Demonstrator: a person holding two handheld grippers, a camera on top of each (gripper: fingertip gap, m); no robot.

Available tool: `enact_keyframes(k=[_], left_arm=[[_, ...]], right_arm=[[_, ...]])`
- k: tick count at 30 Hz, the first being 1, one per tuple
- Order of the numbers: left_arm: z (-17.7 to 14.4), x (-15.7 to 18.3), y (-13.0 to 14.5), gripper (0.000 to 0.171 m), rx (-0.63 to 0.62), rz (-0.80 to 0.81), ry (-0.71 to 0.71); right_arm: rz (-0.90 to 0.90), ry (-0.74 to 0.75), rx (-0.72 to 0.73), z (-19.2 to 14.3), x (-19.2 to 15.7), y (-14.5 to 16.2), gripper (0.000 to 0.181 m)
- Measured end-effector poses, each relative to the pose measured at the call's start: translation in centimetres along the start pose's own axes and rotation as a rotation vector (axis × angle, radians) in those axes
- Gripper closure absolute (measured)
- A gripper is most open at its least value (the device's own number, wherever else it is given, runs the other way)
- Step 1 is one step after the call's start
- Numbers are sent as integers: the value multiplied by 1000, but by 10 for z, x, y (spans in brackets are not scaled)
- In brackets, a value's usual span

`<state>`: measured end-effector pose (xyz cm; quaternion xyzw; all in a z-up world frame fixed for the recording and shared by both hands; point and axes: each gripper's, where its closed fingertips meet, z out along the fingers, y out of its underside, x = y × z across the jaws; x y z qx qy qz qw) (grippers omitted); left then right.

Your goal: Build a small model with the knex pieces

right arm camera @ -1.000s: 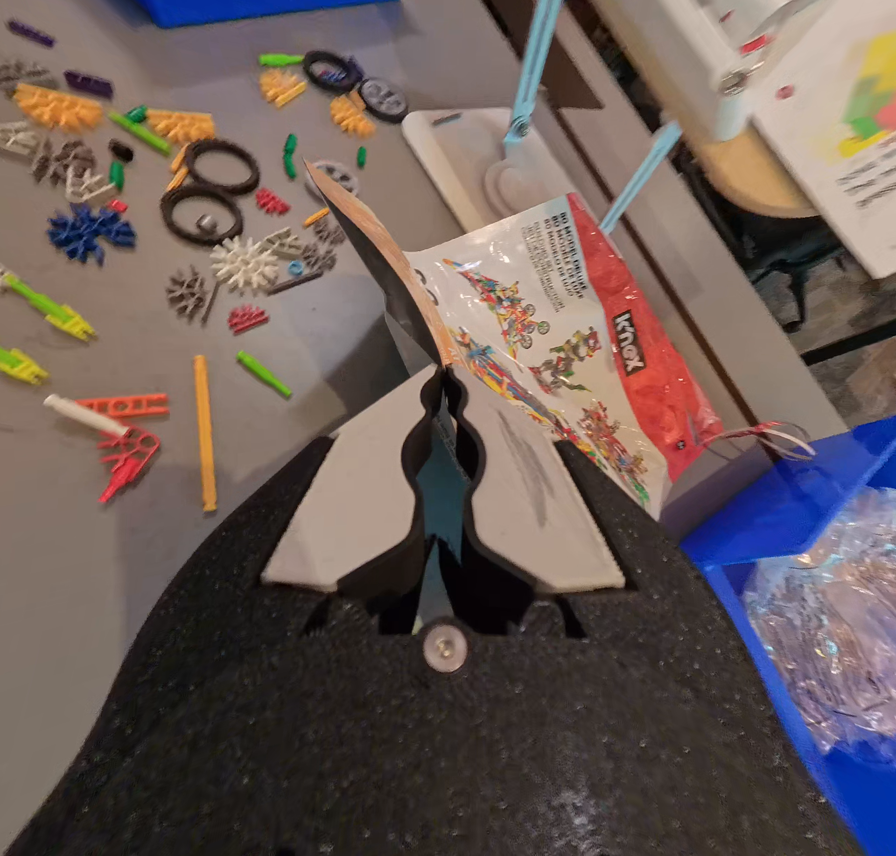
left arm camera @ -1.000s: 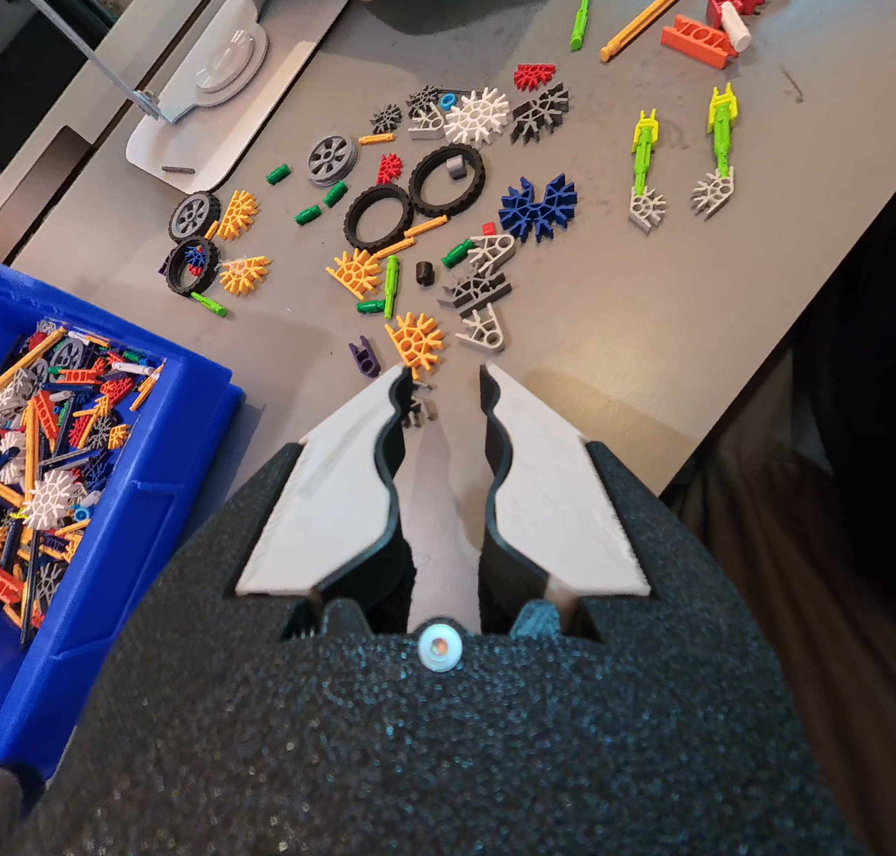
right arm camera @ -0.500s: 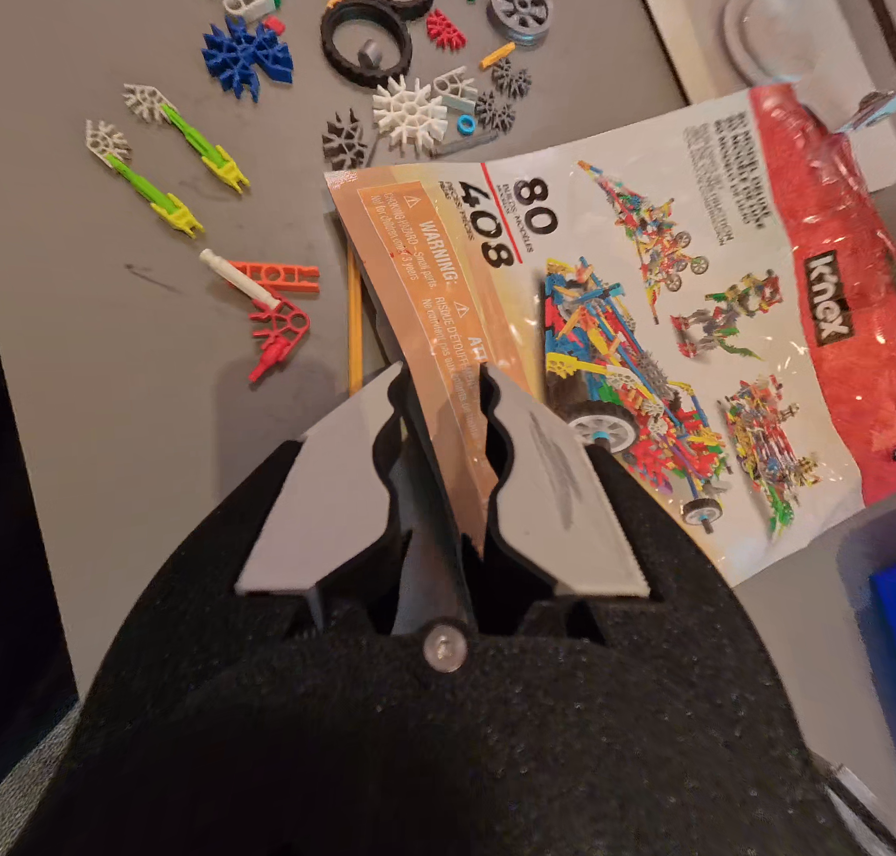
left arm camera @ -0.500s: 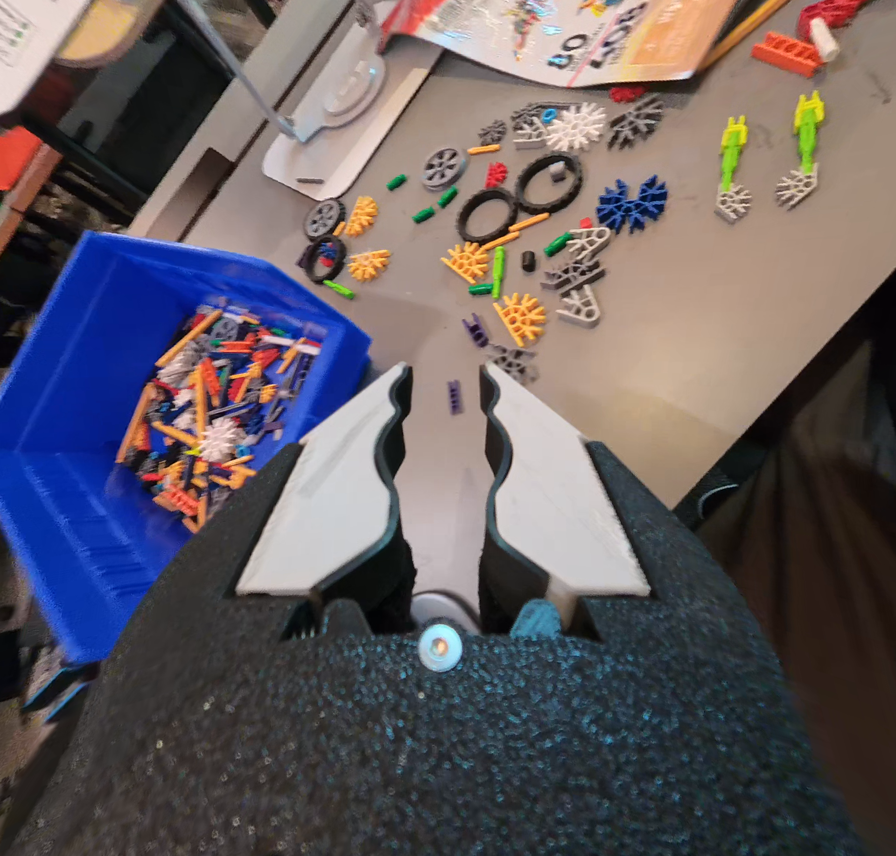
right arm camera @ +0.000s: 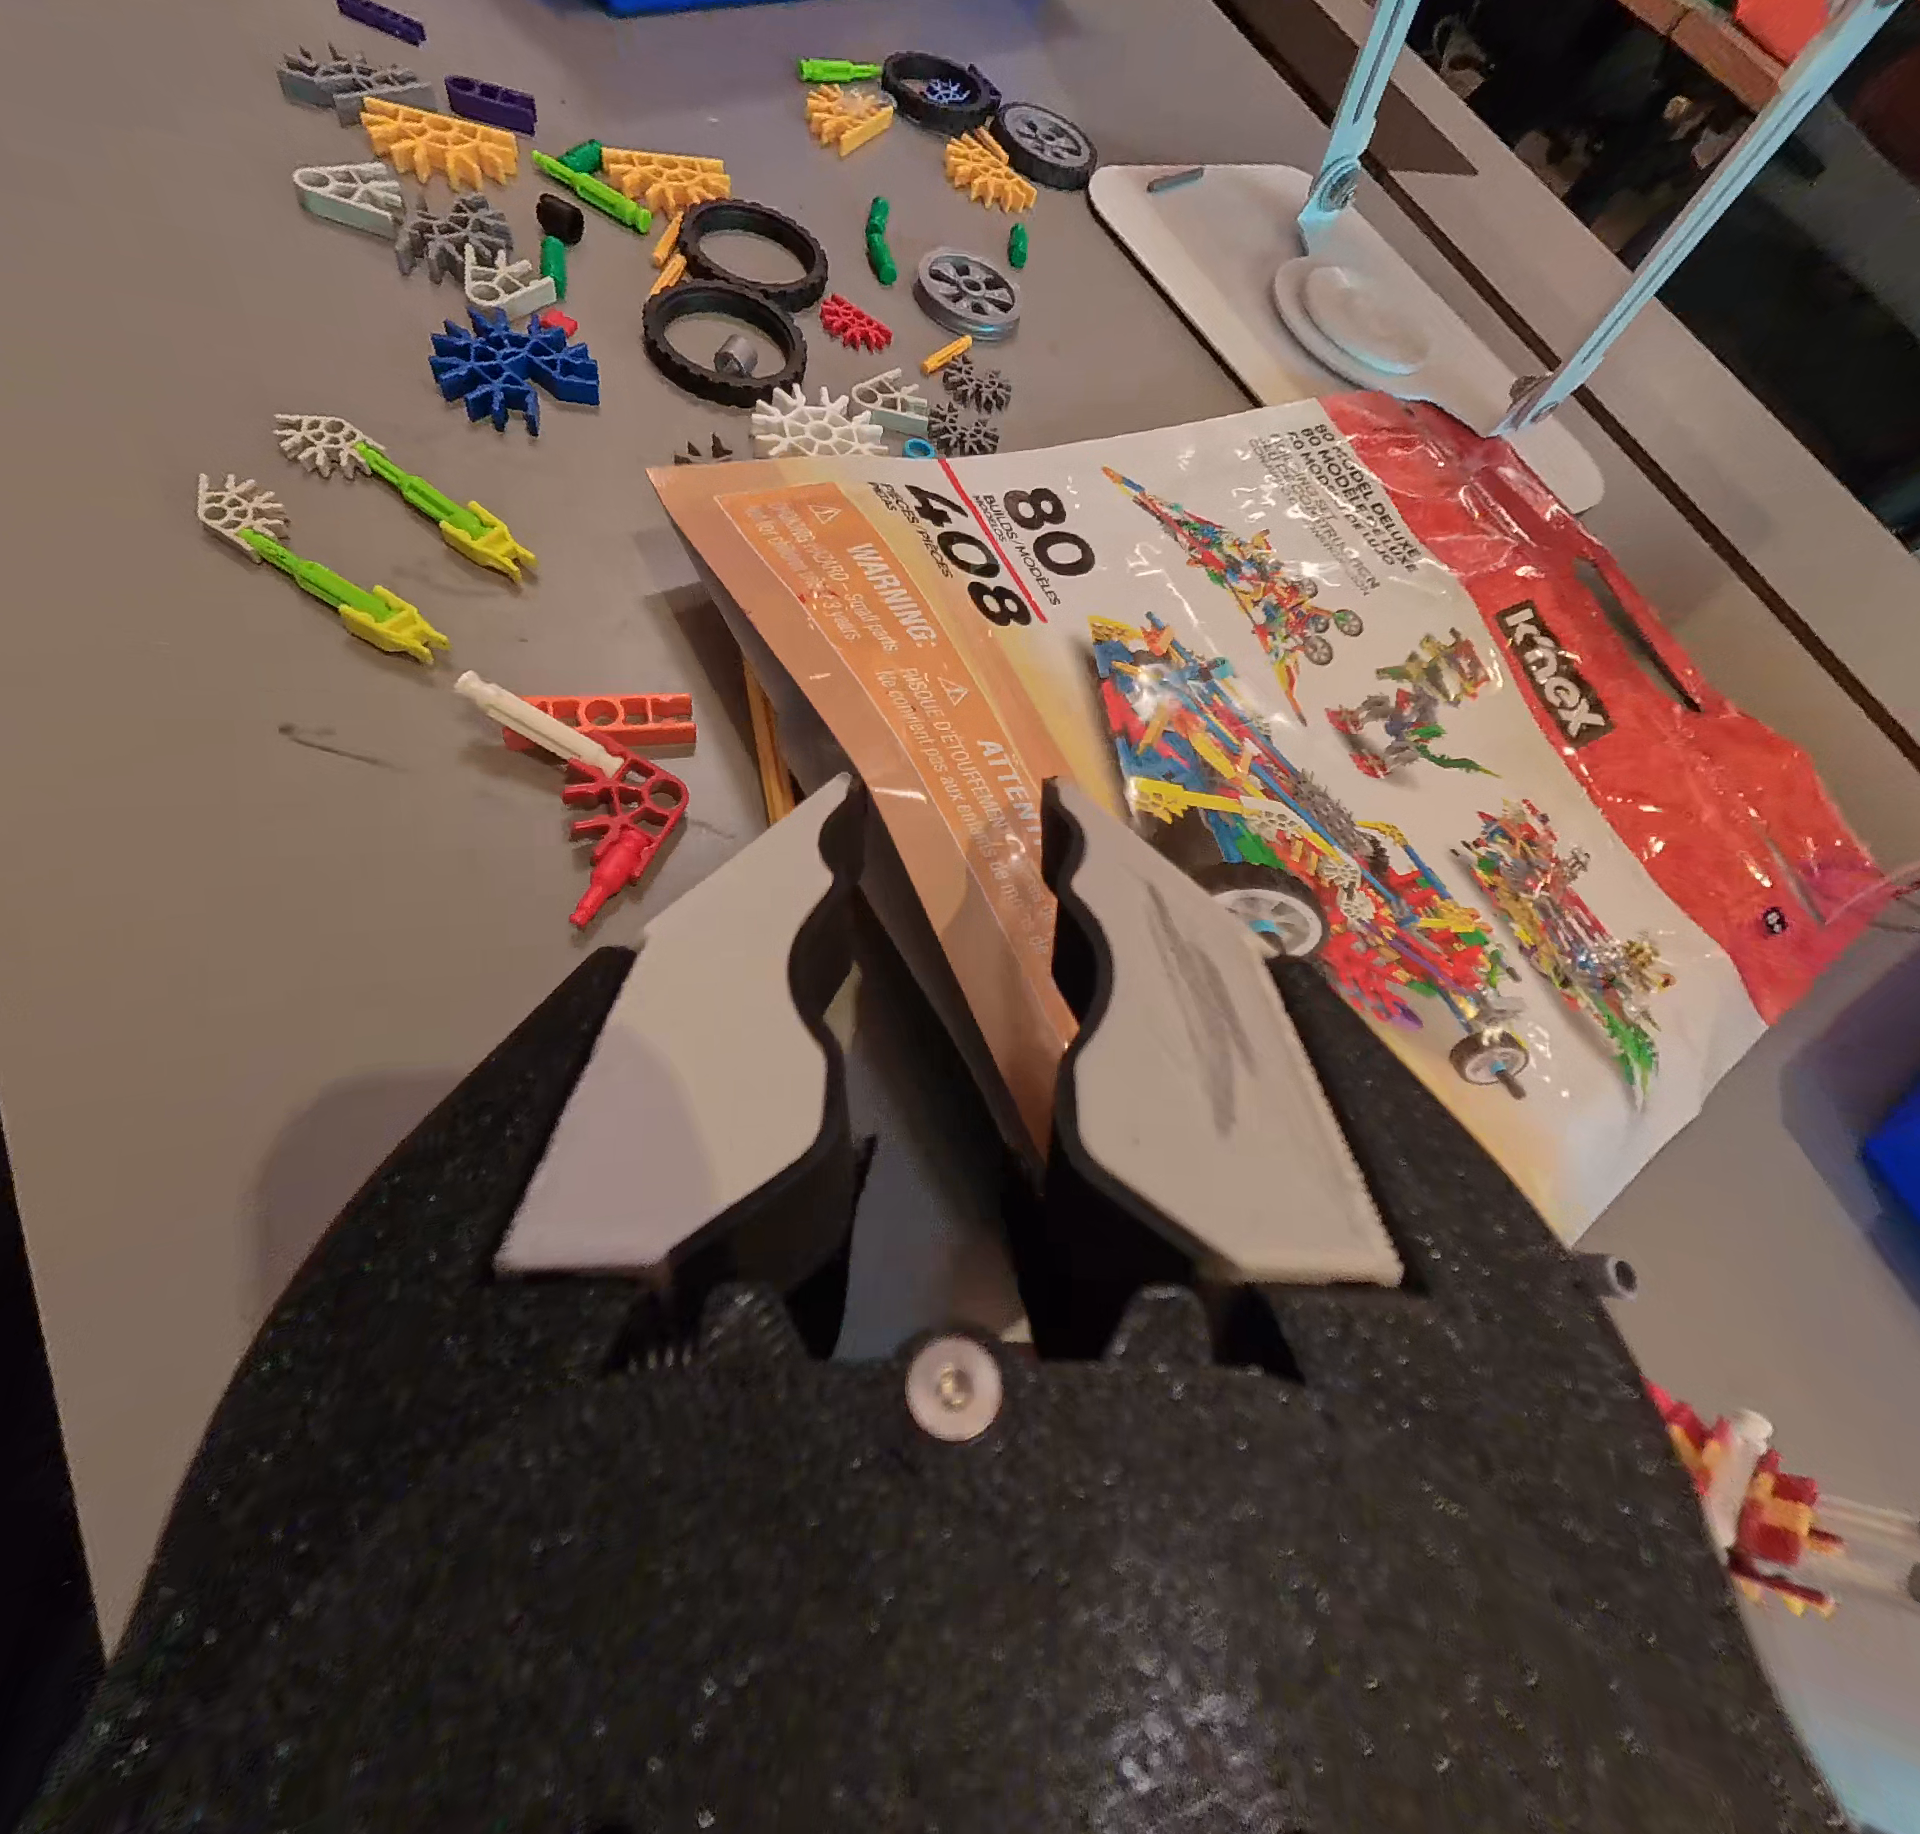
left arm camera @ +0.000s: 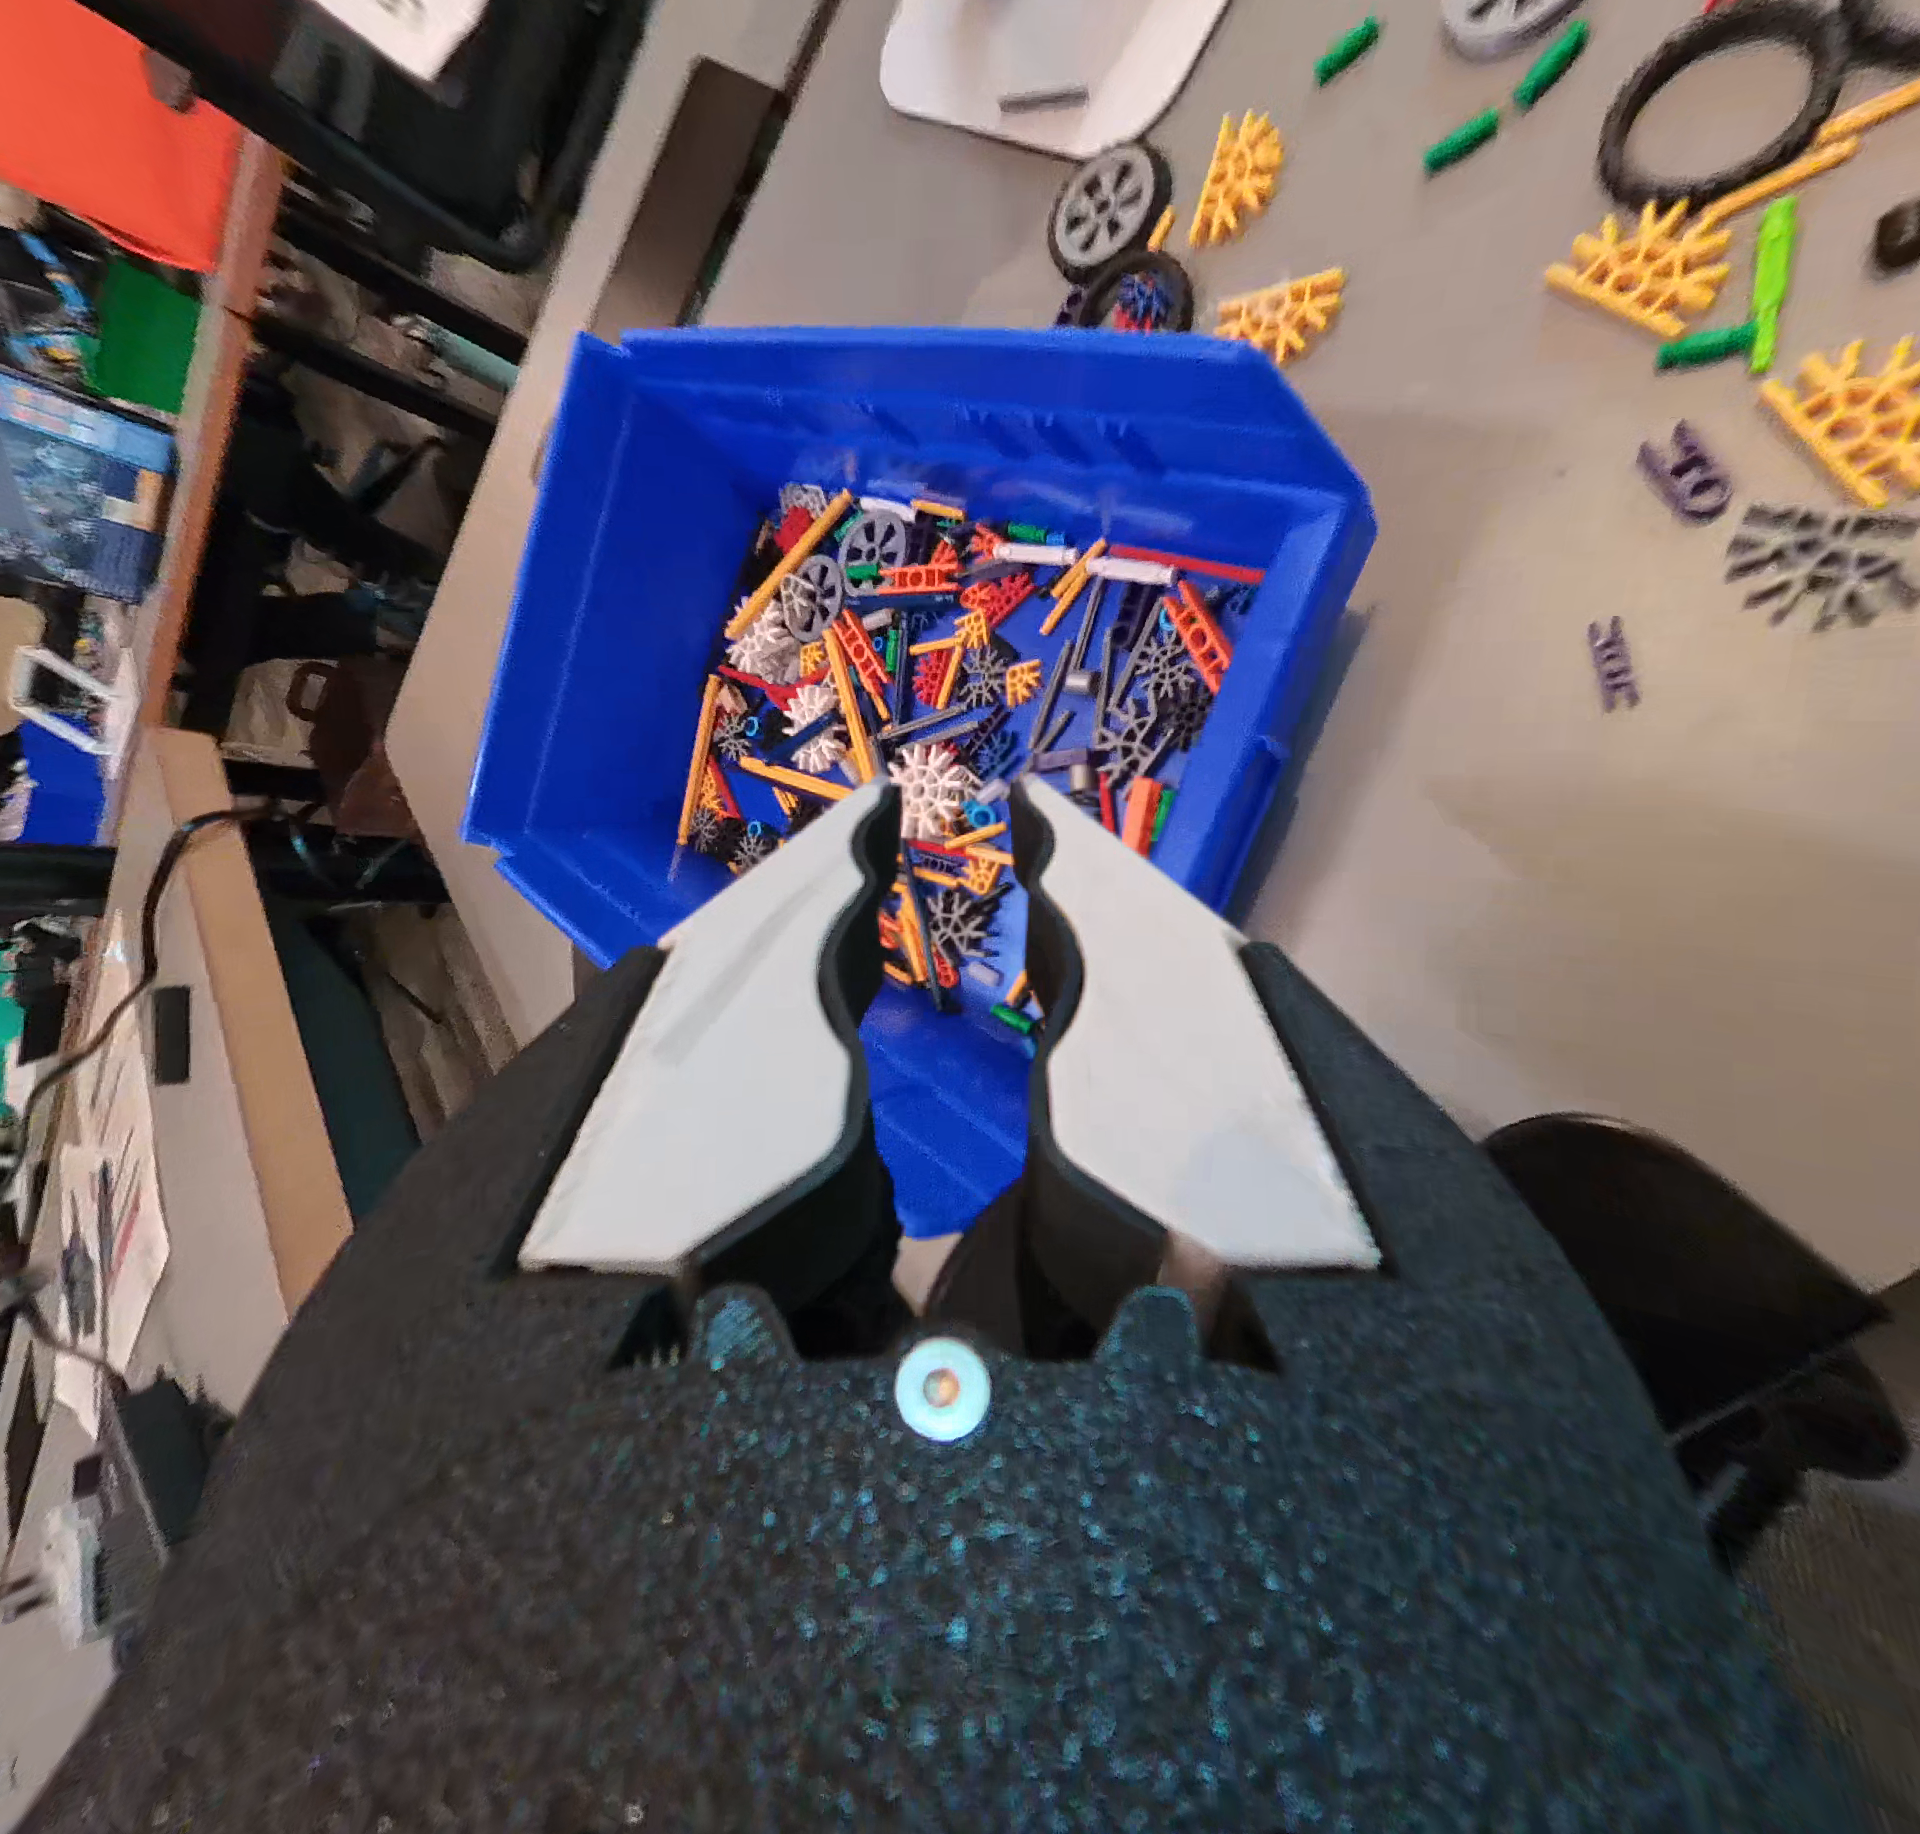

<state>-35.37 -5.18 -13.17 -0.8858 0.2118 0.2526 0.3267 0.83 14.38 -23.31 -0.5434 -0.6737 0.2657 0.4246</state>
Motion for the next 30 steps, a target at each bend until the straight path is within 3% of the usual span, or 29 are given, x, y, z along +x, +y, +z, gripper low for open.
enact_keyframes(k=[4, 12, 17, 24, 30], left_arm=[[35, -2, 18, 161, -121, 59, 168], [89, 6, 80, 159, -439, 125, 427], [104, 4, 82, 153, -436, 131, 437], [128, -9, 36, 151, -222, 81, 383], [155, 1, 24, 151, -190, 61, 444]], right_arm=[[9, 33, 17, -3, 3, 1, 149], [29, 10, 10, -2, 3, 4, 149], [33, -2, 0, -1, 2, 5, 149], [28, -24, -26, 2, -1, 9, 149], [22, -26, -41, 4, -2, 10, 149]])
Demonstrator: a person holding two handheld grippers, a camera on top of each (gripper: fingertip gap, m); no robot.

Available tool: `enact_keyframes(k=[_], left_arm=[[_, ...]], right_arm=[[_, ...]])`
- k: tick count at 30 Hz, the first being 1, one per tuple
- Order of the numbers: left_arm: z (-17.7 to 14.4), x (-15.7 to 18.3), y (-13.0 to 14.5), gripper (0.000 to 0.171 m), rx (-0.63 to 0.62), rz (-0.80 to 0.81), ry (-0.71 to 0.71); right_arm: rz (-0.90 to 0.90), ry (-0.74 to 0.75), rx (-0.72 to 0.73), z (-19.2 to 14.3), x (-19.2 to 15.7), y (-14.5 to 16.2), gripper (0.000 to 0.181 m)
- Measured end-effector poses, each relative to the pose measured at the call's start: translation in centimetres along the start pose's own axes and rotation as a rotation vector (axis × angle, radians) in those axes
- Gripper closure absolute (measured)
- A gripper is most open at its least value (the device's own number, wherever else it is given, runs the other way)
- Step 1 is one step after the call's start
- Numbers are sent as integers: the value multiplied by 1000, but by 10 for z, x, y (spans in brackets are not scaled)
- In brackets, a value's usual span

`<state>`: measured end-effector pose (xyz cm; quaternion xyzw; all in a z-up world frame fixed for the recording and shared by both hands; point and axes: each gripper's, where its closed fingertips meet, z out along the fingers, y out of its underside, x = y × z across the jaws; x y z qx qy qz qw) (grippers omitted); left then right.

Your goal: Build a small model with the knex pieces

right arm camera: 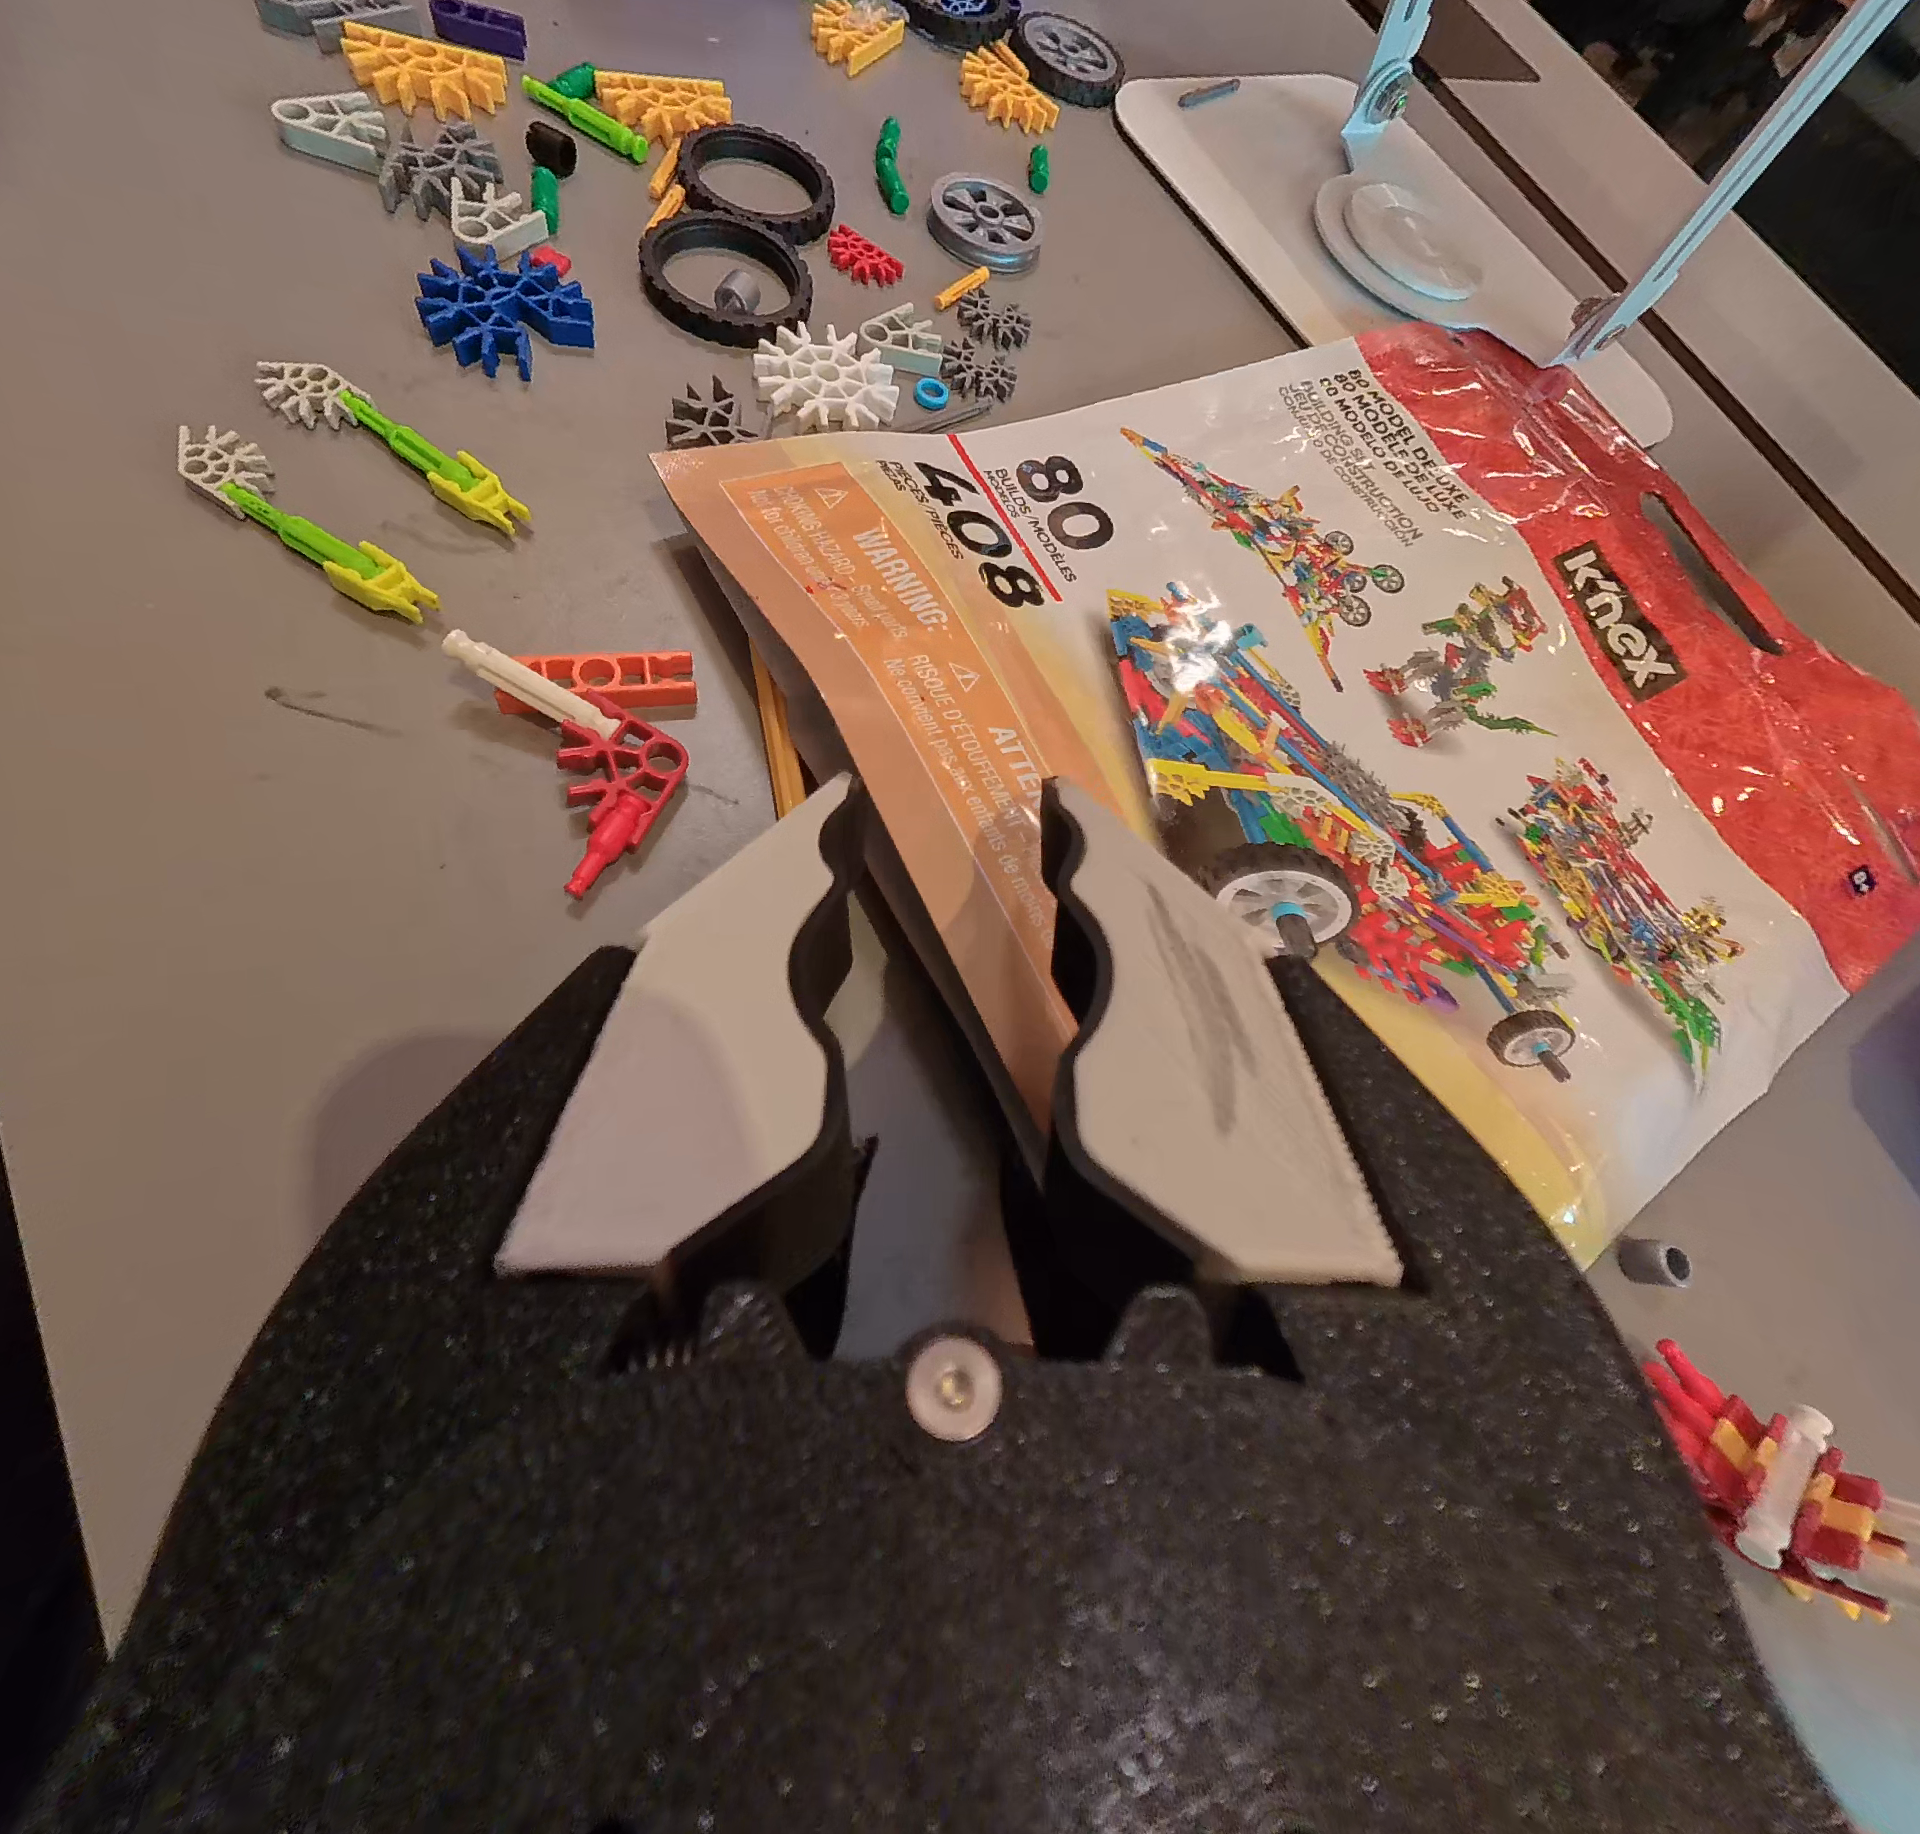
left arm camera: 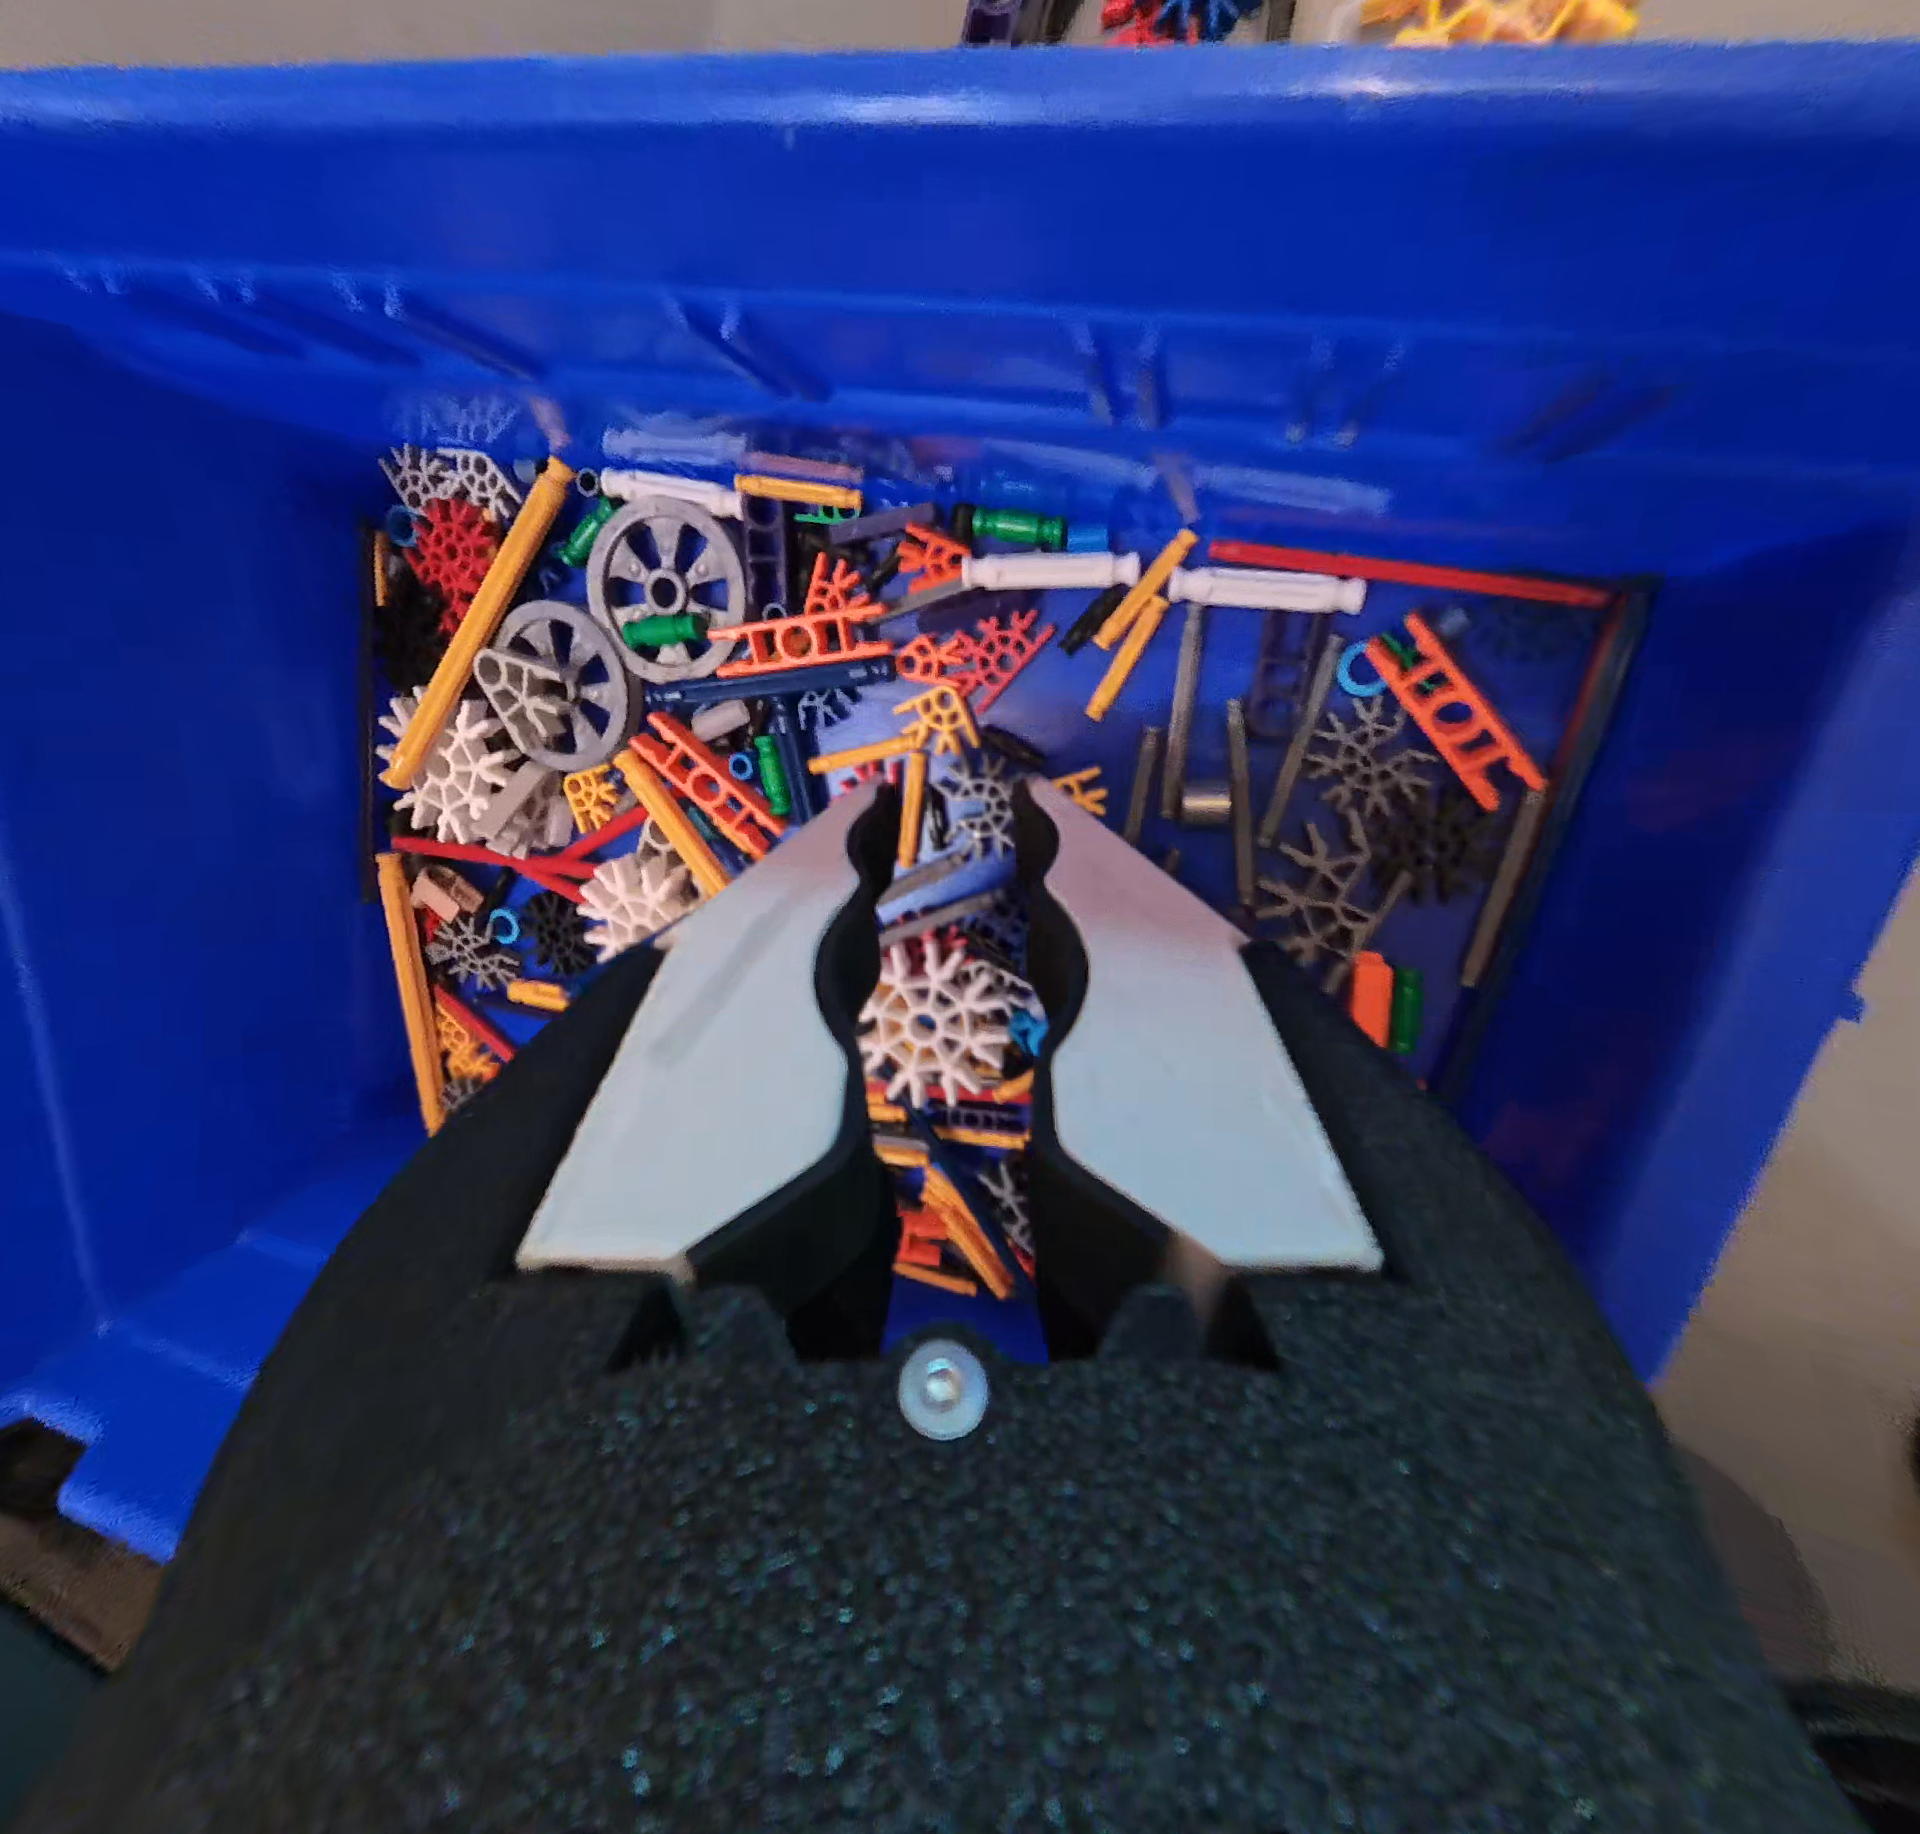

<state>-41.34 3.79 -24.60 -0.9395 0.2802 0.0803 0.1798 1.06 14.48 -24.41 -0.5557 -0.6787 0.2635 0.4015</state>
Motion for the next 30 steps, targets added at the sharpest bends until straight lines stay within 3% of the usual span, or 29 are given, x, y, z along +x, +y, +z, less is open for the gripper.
enact_keyframes(k=[9, 17, 30], left_arm=[[20, -5, -2, 154, -17, 10, 33], [18, 4, 1, 161, -8, -30, 108], [6, -9, 1, 153, 1, -33, 41]], right_arm=[[-4, -13, -16, 2, -2, 2, 149], [-8, -22, -38, 5, -3, 5, 150], [-9, -30, -34, 5, -4, 5, 150]])
